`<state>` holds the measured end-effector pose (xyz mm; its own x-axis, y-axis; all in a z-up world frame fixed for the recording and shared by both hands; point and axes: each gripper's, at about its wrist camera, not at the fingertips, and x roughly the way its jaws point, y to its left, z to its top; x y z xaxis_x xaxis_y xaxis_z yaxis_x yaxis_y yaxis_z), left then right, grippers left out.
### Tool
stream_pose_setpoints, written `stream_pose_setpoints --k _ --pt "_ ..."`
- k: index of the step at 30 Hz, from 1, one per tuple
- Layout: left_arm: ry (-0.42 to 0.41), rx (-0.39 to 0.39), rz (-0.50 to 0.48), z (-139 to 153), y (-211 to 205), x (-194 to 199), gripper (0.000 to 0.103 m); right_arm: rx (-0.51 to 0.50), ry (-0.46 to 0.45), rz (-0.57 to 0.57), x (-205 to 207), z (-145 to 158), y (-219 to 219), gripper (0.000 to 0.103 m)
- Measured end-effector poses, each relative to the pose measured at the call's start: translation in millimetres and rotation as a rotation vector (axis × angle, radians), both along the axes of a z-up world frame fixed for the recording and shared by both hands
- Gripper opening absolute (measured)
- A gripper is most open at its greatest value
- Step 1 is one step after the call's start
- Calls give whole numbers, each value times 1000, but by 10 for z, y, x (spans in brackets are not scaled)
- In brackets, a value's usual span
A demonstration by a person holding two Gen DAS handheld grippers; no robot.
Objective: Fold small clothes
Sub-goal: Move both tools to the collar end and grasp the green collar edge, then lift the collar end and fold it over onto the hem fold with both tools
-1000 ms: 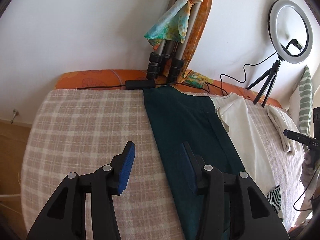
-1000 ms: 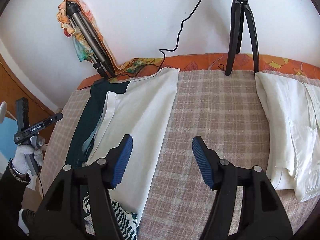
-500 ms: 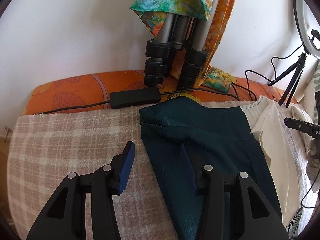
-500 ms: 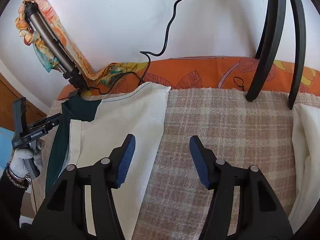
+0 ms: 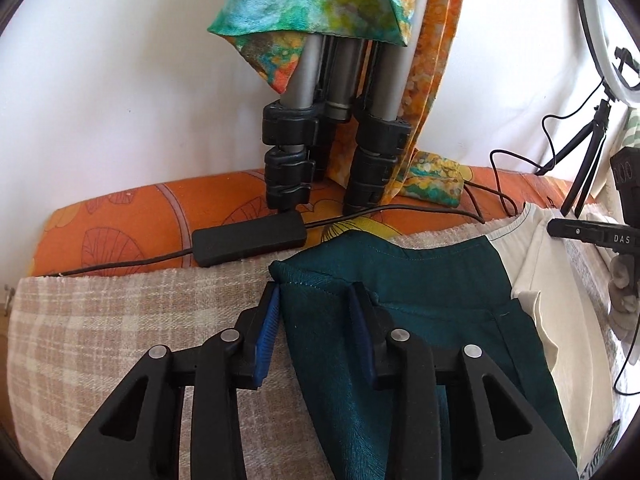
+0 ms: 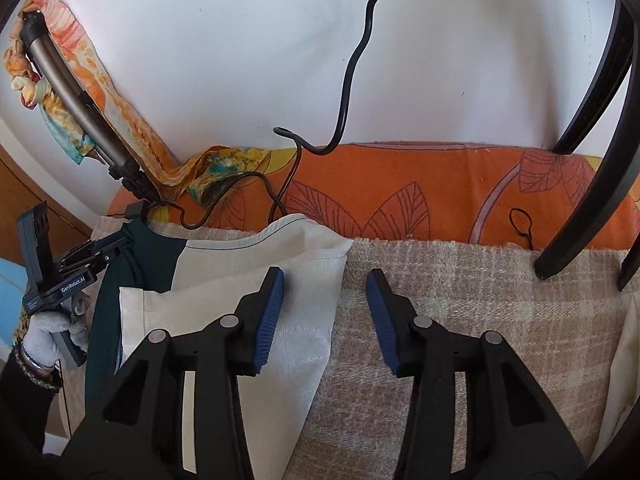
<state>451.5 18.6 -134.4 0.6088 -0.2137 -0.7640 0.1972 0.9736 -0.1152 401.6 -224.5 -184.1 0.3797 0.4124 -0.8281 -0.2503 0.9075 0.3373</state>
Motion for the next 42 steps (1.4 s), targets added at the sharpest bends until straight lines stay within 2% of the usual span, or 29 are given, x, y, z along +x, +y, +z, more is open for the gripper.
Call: stream_pose_setpoints --k 1,2,4,9,16,24,29,34,38,42 --pt "0 -2 -15 2 -35 35 17 3 8 15 13 -6 35 17" --pt "3 -13 -32 1 -52 46 6 -4 5 24 9 2 64 13" --pt "3 -5 -40 15 -82 45 4 -23 -9 37 -10 33 122 8" --pt "-26 -34 -65 132 -147 -59 3 -15 -56 32 -113 243 108 6" --pt "-96 -44 -100 520 -151 -499 3 17 -115 8 -427 674 63 6" --pt "-163 -62 -108 979 -89 -1228 3 1 -179 39 -1173 1289 75 5" --pt "-182 -71 -115 1099 -101 -1743 3 -13 -198 55 -1756 1490 116 5" --pt "-184 -78 -122 1034 -159 -2295 3 -26 -211 69 -2477 1514 128 5" --pt "-155 -79 -133 838 -185 -2699 3 -85 -209 98 -3032 1343 198 5" --pt "-123 -49 -155 599 -233 -3055 3 -80 -171 97 -3429 1113 154 5"
